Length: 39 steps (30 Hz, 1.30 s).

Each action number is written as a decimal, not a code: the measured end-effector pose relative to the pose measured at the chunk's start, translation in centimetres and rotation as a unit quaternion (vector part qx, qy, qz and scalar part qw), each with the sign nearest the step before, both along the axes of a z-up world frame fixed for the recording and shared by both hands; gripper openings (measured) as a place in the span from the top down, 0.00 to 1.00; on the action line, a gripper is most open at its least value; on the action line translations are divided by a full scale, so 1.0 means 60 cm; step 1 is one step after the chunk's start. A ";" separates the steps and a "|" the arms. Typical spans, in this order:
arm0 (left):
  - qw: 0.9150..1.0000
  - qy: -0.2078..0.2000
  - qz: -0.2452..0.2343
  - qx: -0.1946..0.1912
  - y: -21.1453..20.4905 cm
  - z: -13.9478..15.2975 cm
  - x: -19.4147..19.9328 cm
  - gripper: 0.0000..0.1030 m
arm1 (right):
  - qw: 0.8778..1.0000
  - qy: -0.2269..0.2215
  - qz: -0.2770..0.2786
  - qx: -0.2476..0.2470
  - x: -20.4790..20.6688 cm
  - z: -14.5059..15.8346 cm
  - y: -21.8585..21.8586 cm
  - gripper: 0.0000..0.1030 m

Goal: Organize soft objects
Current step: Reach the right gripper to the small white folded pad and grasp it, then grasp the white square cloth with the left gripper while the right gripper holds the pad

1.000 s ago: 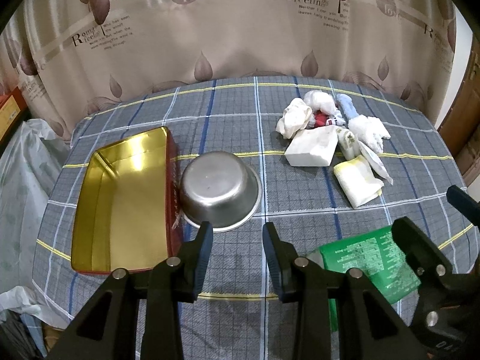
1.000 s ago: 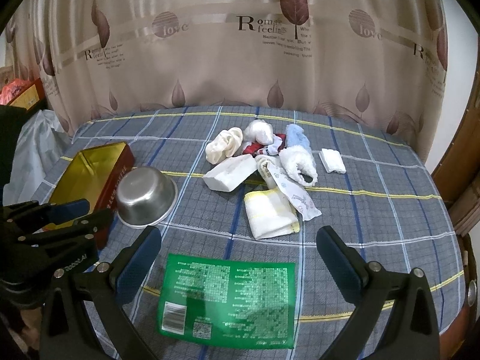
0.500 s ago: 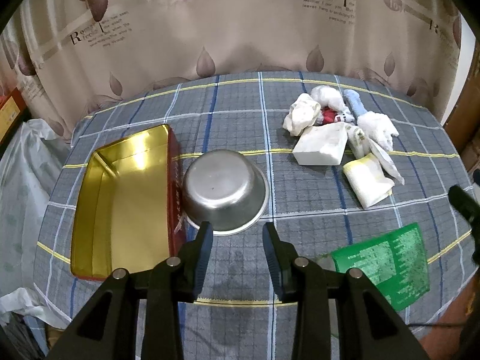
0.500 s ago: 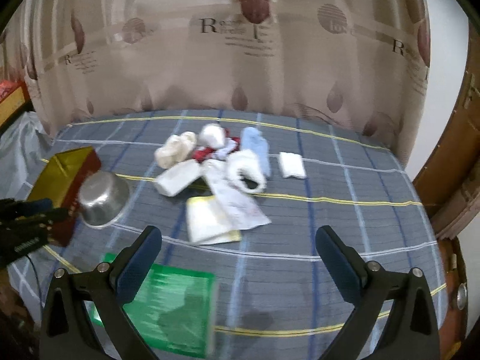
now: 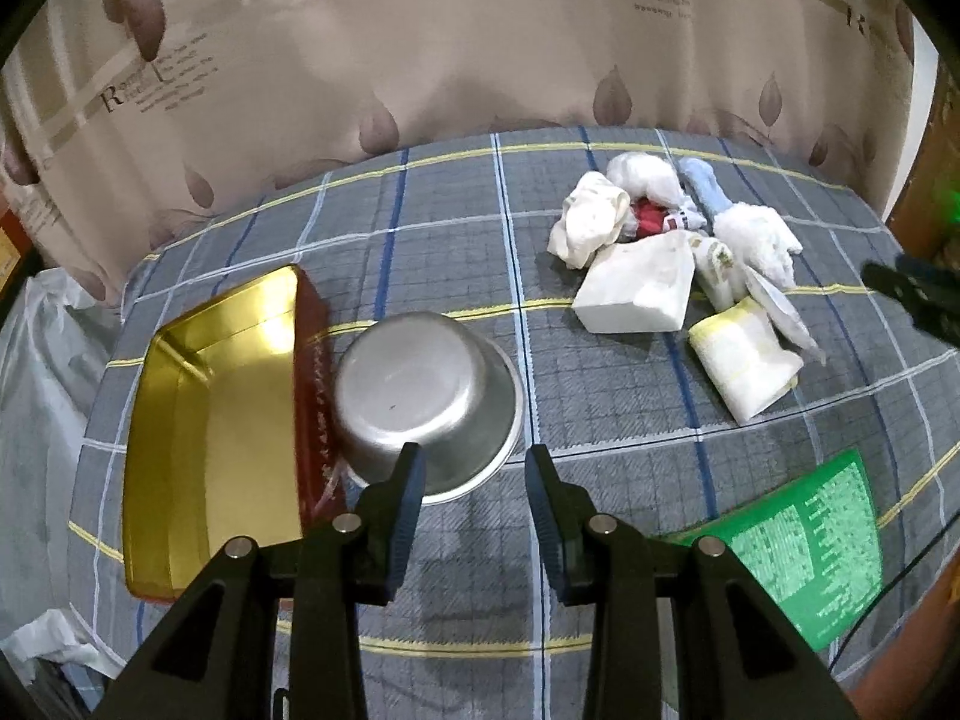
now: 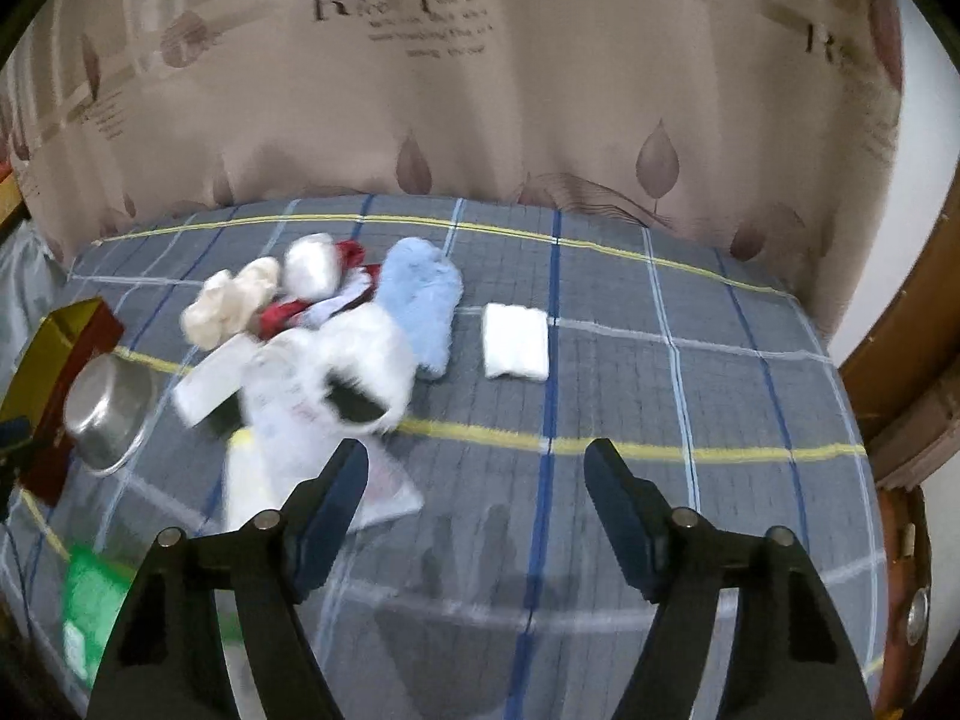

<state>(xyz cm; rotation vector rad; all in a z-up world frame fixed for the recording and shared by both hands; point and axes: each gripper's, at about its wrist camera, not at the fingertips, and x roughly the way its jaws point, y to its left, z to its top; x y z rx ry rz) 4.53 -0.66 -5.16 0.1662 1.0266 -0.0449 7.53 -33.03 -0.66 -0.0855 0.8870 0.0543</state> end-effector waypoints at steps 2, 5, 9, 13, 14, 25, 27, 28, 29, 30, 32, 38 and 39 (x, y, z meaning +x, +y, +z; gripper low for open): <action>1.000 0.000 -0.007 0.003 -0.008 -0.006 0.007 0.66 | 1.000 0.002 0.002 0.000 0.031 -0.014 -0.015 0.32; 1.000 0.008 -0.015 0.001 -0.016 -0.014 0.021 0.66 | 1.000 0.016 0.003 0.001 0.076 -0.040 -0.028 0.35; 1.000 0.008 -0.022 0.009 -0.027 -0.022 0.042 0.66 | 0.999 0.029 0.001 0.015 0.132 -0.072 -0.039 0.36; 1.000 0.013 -0.028 0.006 -0.036 -0.033 0.068 0.66 | 0.999 0.033 -0.011 0.040 0.172 -0.097 -0.055 0.35; 0.999 0.014 -0.030 0.005 -0.040 -0.035 0.074 0.66 | 0.998 0.036 -0.013 0.040 0.184 -0.104 -0.060 0.35; 0.997 0.009 -0.072 -0.021 -0.081 -0.042 0.107 0.66 | 0.998 0.057 -0.009 0.031 0.247 -0.160 -0.066 0.53; 0.996 0.013 -0.081 -0.030 -0.089 -0.042 0.108 0.66 | 0.999 0.043 -0.005 0.025 0.245 -0.161 -0.063 0.68; 0.996 0.014 -0.085 -0.035 -0.092 -0.043 0.108 0.66 | 0.999 0.039 -0.005 0.025 0.244 -0.161 -0.063 0.70; 0.994 0.018 -0.093 -0.045 -0.098 -0.043 0.109 0.66 | 0.999 0.035 -0.006 0.025 0.242 -0.160 -0.064 0.74; 0.994 0.020 -0.098 -0.050 -0.101 -0.044 0.109 0.66 | 0.999 0.032 -0.006 0.027 0.240 -0.160 -0.065 0.76; 0.992 0.024 -0.109 -0.060 -0.110 -0.044 0.110 0.66 | 0.999 0.028 -0.010 0.032 0.233 -0.160 -0.068 0.77; 0.988 0.028 -0.138 -0.062 -0.141 -0.037 0.112 0.66 | 0.997 0.020 -0.026 0.064 0.183 -0.159 -0.083 0.78; 0.988 0.029 -0.142 -0.056 -0.147 -0.036 0.113 0.64 | 0.997 0.019 -0.027 0.064 0.174 -0.159 -0.081 0.78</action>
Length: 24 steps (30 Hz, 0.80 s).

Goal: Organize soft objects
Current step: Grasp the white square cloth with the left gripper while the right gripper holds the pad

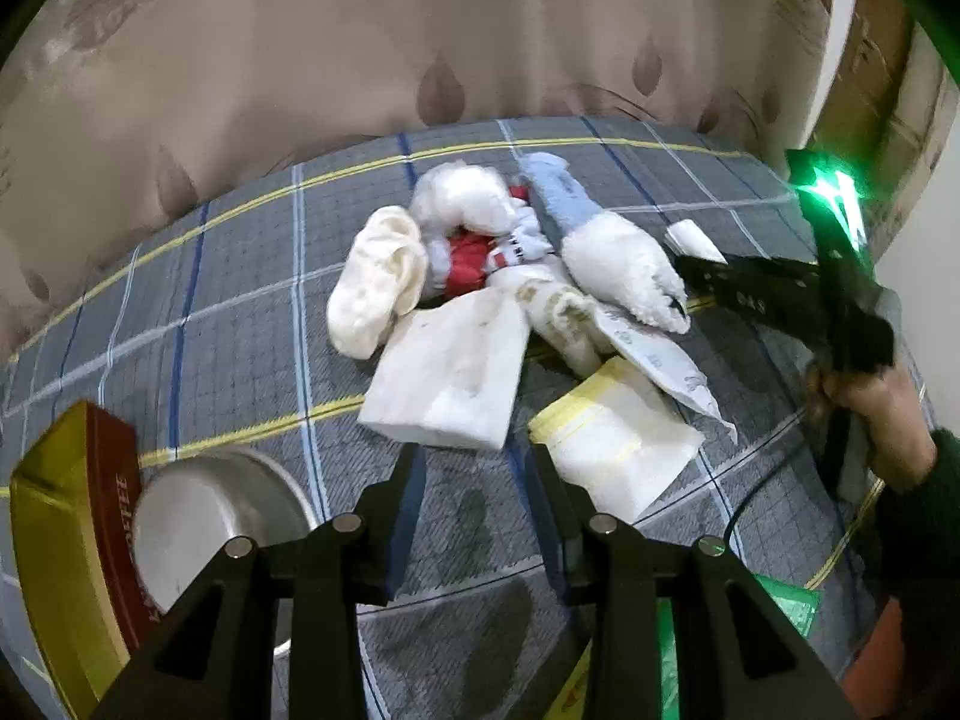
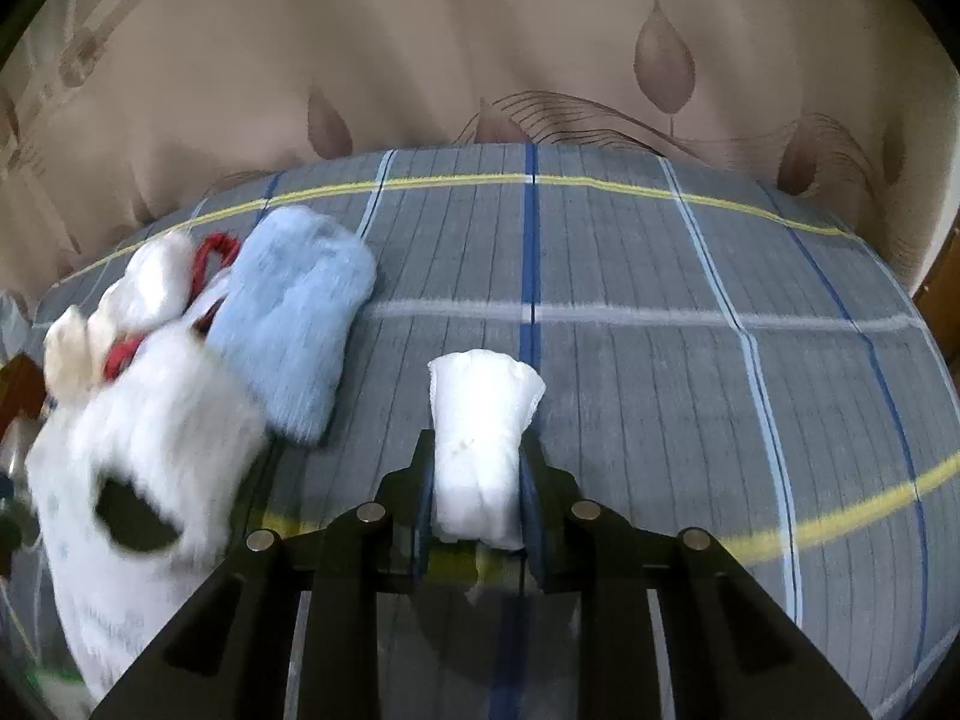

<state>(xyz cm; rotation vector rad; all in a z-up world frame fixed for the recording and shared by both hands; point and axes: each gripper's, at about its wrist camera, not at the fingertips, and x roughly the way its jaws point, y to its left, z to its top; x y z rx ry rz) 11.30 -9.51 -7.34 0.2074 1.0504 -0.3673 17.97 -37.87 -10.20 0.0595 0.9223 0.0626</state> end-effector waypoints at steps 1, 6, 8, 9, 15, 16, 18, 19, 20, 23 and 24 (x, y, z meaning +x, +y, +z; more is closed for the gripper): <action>1.000 -0.001 -0.003 0.005 -0.007 0.000 0.002 0.58 | 1.000 -0.001 0.001 -0.002 -0.013 0.000 0.001 0.78; 0.999 -0.020 -0.012 0.033 -0.030 0.000 0.010 0.40 | 1.000 -0.003 -0.006 0.009 -0.050 0.000 0.002 0.78; 0.998 -0.018 -0.006 0.052 -0.035 -0.009 0.023 0.40 | 1.000 -0.005 -0.004 0.010 -0.063 0.000 0.004 0.78; 0.998 -0.015 -0.004 0.057 -0.038 -0.013 0.028 0.40 | 1.000 -0.007 -0.005 0.010 -0.068 0.001 0.004 0.78; 0.996 -0.013 0.013 0.089 -0.046 -0.040 0.060 0.40 | 1.000 -0.008 -0.007 0.017 -0.075 0.000 0.002 0.77; 0.996 -0.015 0.014 0.090 -0.047 -0.041 0.062 0.40 | 1.000 -0.008 -0.007 0.018 -0.075 0.000 0.002 0.77; 0.995 -0.016 0.025 0.093 -0.044 -0.046 0.071 0.40 | 1.000 -0.008 -0.006 0.020 -0.073 0.000 0.002 0.77; 0.996 -0.012 0.029 0.089 -0.041 -0.047 0.075 0.40 | 1.000 -0.008 -0.006 0.022 -0.074 0.000 0.001 0.76; 0.997 -0.006 0.030 0.078 -0.038 -0.048 0.080 0.40 | 1.000 -0.008 -0.006 0.023 -0.074 0.000 0.001 0.76; 0.998 0.011 0.045 0.049 -0.024 -0.049 0.087 0.40 | 1.000 -0.008 -0.005 0.021 -0.074 0.000 0.001 0.74; 0.998 0.015 0.049 0.037 -0.019 -0.049 0.089 0.40 | 1.000 -0.008 -0.005 0.018 -0.073 0.000 0.002 0.74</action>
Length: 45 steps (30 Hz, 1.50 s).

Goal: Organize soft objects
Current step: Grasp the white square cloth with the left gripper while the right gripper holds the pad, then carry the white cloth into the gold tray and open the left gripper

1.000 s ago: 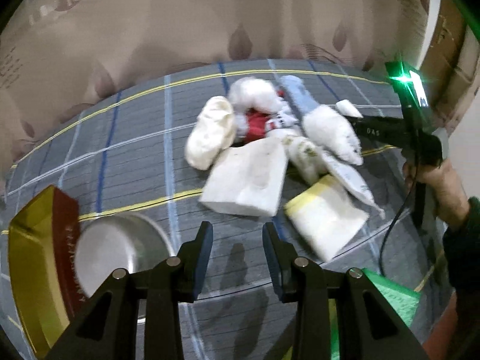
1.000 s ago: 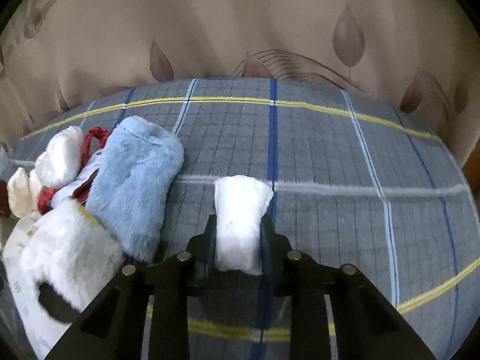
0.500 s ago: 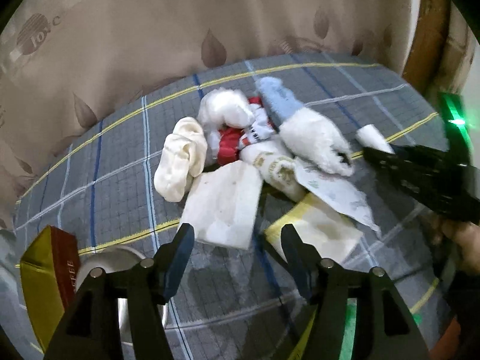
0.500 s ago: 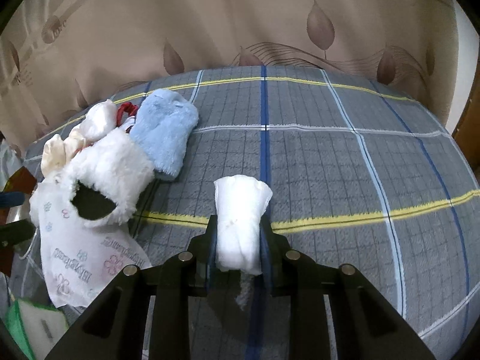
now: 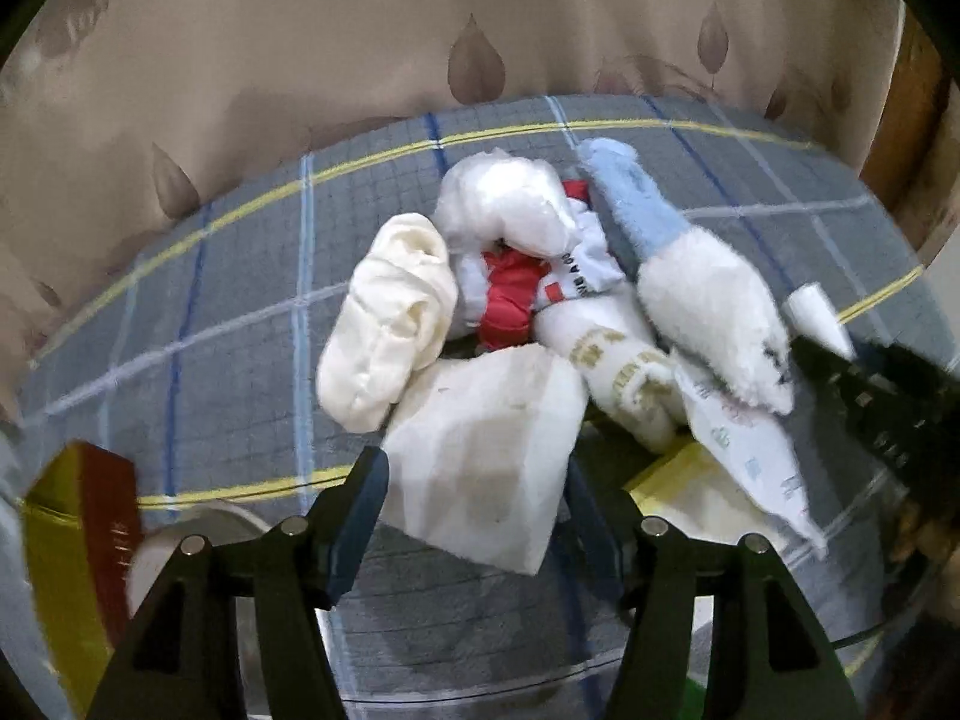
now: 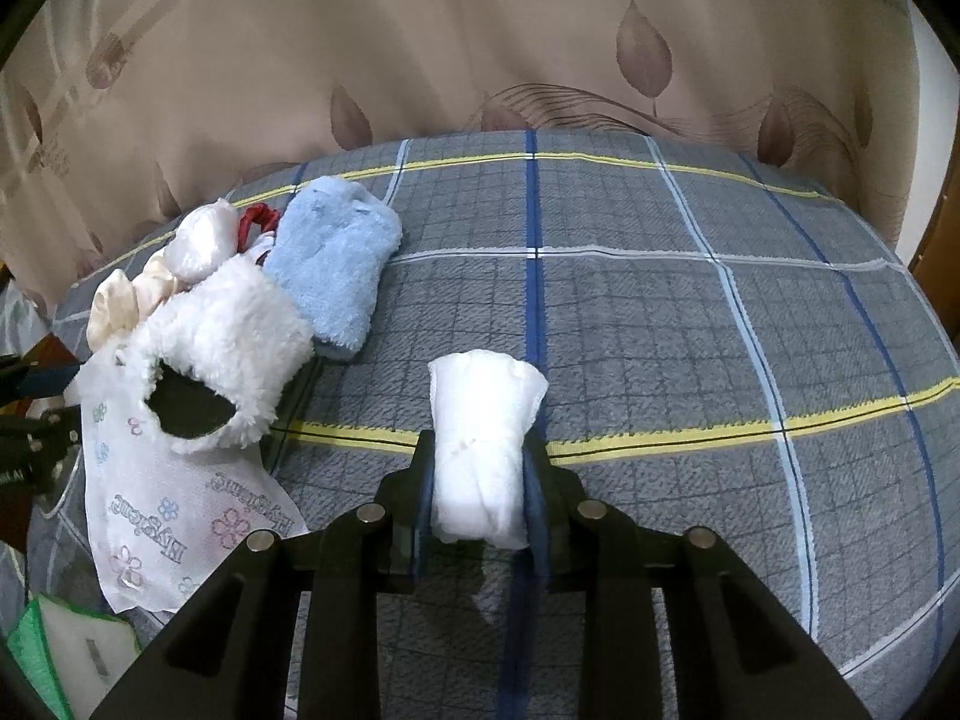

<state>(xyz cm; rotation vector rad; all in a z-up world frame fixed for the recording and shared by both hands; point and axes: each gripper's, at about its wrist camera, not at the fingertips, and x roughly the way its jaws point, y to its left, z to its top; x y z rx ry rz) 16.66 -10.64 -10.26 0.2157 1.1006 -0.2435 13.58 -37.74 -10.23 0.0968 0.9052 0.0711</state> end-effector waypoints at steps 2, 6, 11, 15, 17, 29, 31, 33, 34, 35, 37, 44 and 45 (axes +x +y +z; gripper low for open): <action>1.000 0.004 0.015 -0.009 0.009 0.001 0.003 0.42 | 1.000 0.000 0.004 -0.006 0.001 0.000 0.004 0.74; 0.999 0.012 0.018 -0.037 0.021 0.007 0.005 0.54 | 1.000 0.001 0.004 -0.020 0.001 0.000 0.012 0.74; 0.999 0.004 0.014 -0.043 0.028 0.025 -0.006 0.64 | 1.000 0.001 0.004 -0.021 0.000 0.001 0.012 0.74; 0.998 0.011 0.010 -0.053 0.034 0.037 -0.016 0.67 | 1.000 0.001 0.004 -0.024 0.000 0.000 0.012 0.74; 0.998 0.012 0.005 -0.061 0.035 0.044 -0.025 0.68 | 1.000 0.001 0.004 -0.028 0.001 0.000 0.013 0.74; 0.996 0.012 -0.011 -0.088 0.067 0.106 -0.100 0.69 | 0.999 0.002 0.004 -0.036 0.001 0.001 0.016 0.74; 0.996 0.008 -0.008 -0.086 0.078 0.116 -0.115 0.69 | 0.999 0.002 0.004 -0.038 0.001 0.001 0.017 0.74; 0.996 0.008 -0.004 -0.087 0.088 0.124 -0.128 0.69 | 0.999 0.003 0.004 -0.039 0.001 0.001 0.017 0.74; 0.996 0.005 -0.001 -0.086 0.095 0.129 -0.137 0.69 | 0.999 0.003 0.004 -0.038 0.001 0.001 0.017 0.74; 0.996 0.003 0.000 -0.084 0.102 0.132 -0.143 0.69 | 0.999 0.003 0.003 -0.038 0.001 0.001 0.017 0.74; 0.997 0.000 0.006 -0.078 0.114 0.139 -0.154 0.69 | 0.999 0.003 0.004 -0.039 0.002 0.001 0.017 0.74; 0.997 -0.022 0.043 -0.062 0.179 0.168 -0.200 0.69 | 0.999 0.004 0.004 -0.049 0.002 0.001 0.021 0.74; 0.997 -0.025 0.047 -0.060 0.188 0.171 -0.205 0.69 | 0.999 0.004 0.004 -0.049 0.002 0.001 0.021 0.74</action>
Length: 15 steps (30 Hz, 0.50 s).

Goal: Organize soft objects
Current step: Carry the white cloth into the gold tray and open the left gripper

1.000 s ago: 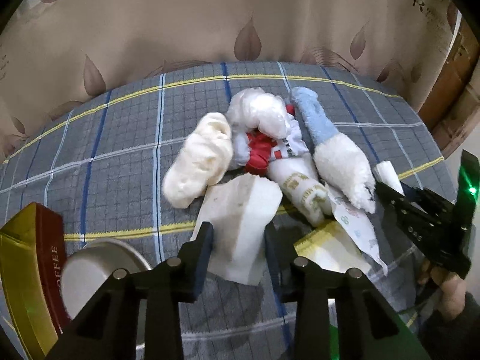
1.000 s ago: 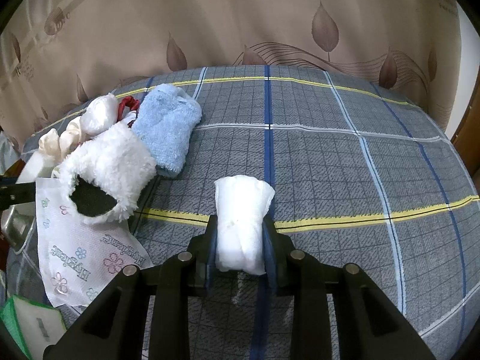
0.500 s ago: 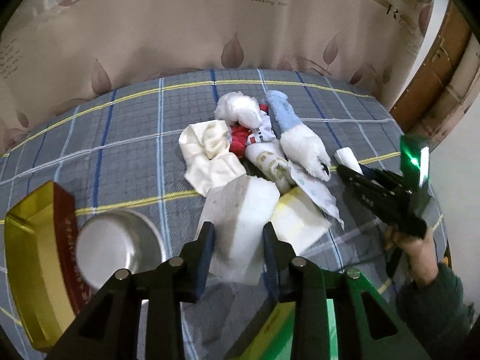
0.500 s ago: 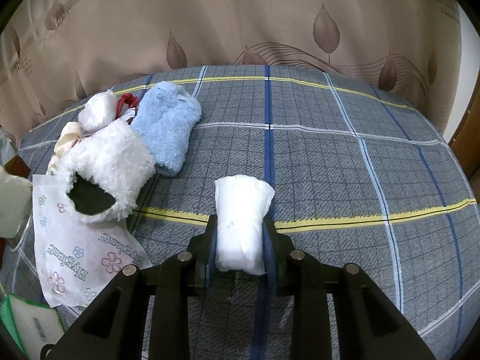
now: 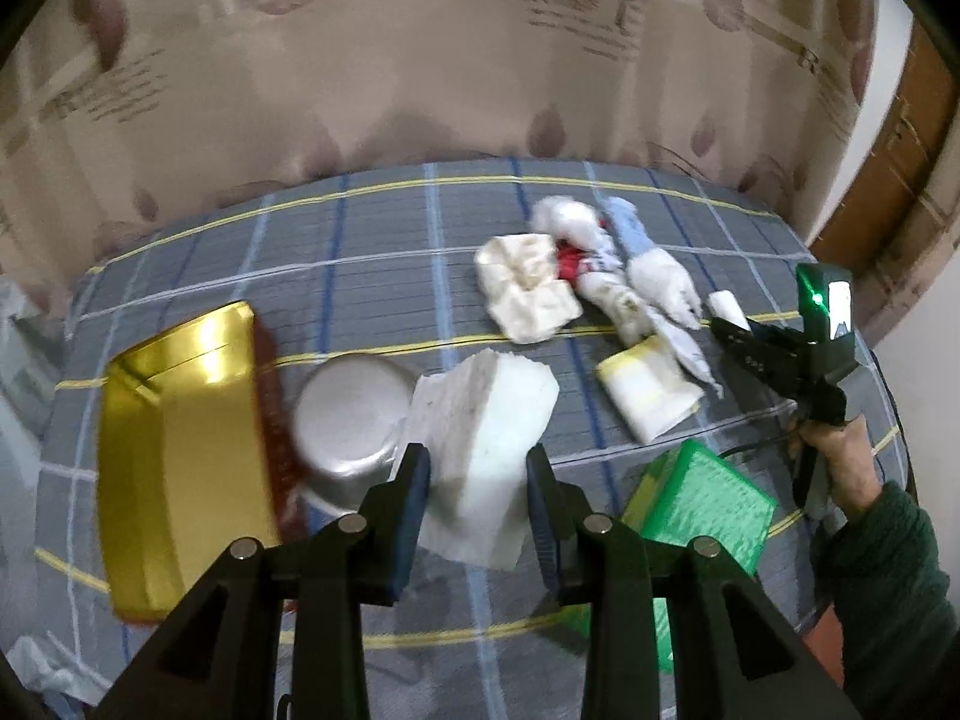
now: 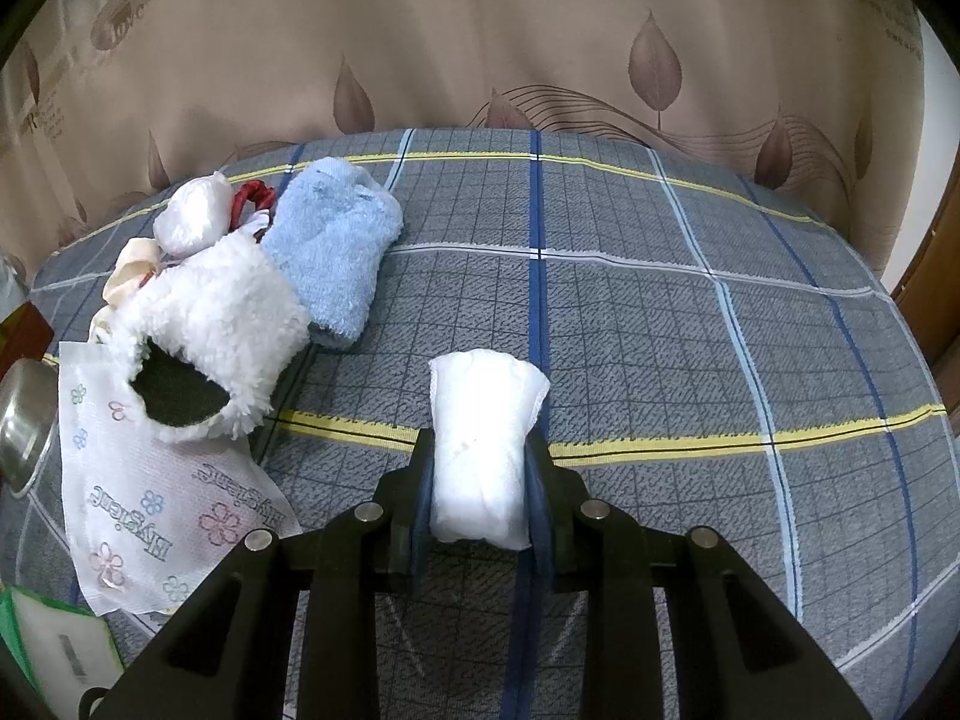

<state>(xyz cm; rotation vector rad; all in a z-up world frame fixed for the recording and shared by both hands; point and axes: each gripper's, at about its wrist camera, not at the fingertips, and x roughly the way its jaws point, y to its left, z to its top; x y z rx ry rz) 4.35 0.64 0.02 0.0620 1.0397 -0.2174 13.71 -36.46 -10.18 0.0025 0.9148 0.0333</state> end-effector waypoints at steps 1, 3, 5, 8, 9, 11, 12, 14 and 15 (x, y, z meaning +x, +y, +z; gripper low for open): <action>1.000 -0.004 0.005 0.004 0.011 0.004 -0.007 0.69 | 1.000 0.000 0.000 -0.001 0.000 0.000 0.000 0.74; 1.000 -0.009 0.017 0.008 0.033 0.010 -0.017 0.69 | 1.000 0.000 0.000 -0.003 0.000 0.001 0.000 0.74; 0.999 -0.016 0.033 0.016 0.057 0.016 -0.023 0.69 | 1.000 0.000 0.000 -0.006 0.000 0.000 0.001 0.74; 0.998 -0.023 0.054 0.020 0.093 0.023 -0.029 0.69 | 1.000 0.000 0.000 -0.010 0.000 0.000 0.002 0.74; 0.997 -0.027 0.064 0.024 0.108 0.027 -0.030 0.69 | 1.000 0.000 0.000 -0.011 -0.001 0.000 0.003 0.74; 0.996 -0.031 0.082 0.028 0.135 0.031 -0.030 0.69 | 1.000 0.000 0.000 -0.011 -0.001 0.000 0.002 0.74; 0.995 -0.033 0.088 0.030 0.145 0.031 -0.029 0.69 | 1.000 0.000 0.000 -0.012 -0.001 0.000 0.003 0.74; 0.993 -0.038 0.105 0.037 0.170 0.030 -0.023 0.69 | 1.000 0.000 0.000 -0.015 -0.001 0.000 0.004 0.74; 0.992 -0.041 0.112 0.041 0.180 0.030 -0.021 0.69 | 1.000 0.000 0.000 -0.015 -0.001 0.000 0.003 0.74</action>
